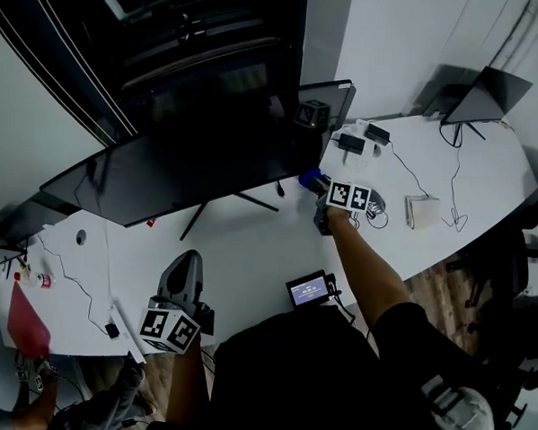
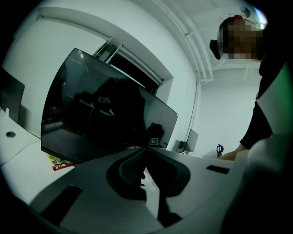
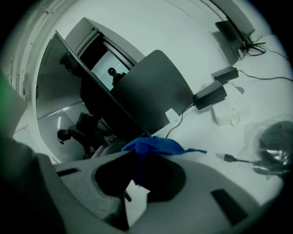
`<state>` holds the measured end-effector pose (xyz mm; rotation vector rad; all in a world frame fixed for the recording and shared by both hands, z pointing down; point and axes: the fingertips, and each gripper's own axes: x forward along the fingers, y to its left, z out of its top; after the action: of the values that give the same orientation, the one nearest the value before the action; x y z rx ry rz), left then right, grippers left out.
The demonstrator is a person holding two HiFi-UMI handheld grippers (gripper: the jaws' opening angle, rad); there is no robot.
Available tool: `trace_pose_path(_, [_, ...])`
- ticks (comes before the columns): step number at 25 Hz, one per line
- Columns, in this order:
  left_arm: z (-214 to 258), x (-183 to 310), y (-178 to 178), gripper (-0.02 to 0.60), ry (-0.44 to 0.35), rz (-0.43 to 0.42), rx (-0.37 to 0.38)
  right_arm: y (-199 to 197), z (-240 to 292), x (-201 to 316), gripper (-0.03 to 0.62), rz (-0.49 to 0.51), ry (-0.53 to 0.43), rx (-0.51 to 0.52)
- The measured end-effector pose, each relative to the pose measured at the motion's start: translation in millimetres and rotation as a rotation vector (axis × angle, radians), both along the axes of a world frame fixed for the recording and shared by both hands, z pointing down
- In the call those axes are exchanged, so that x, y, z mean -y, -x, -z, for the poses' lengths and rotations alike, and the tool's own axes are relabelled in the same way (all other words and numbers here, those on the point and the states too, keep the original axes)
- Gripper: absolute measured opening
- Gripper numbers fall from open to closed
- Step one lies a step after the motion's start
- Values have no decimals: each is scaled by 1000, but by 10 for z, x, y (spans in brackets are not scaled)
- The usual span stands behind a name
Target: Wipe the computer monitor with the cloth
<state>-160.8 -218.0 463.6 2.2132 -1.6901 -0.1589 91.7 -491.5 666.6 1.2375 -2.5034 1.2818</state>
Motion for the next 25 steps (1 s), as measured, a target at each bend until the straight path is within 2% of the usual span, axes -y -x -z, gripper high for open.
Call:
trace_pose_path(4, [35, -86, 89, -6, -9, 3, 2, 249, 37, -109, 58, 44, -35, -38])
trace_pose_path(6, [62, -152, 168, -6, -8, 15, -3, 353, 52, -160, 58, 31, -51, -36])
trace_pose_path(14, [-48, -439, 664, -6, 18, 58, -5, 728, 67, -315, 58, 27, -38, -56])
trace_pose_path(25, [25, -609, 1175, -6, 15, 55, -3, 1272, 76, -525, 58, 31, -32, -70])
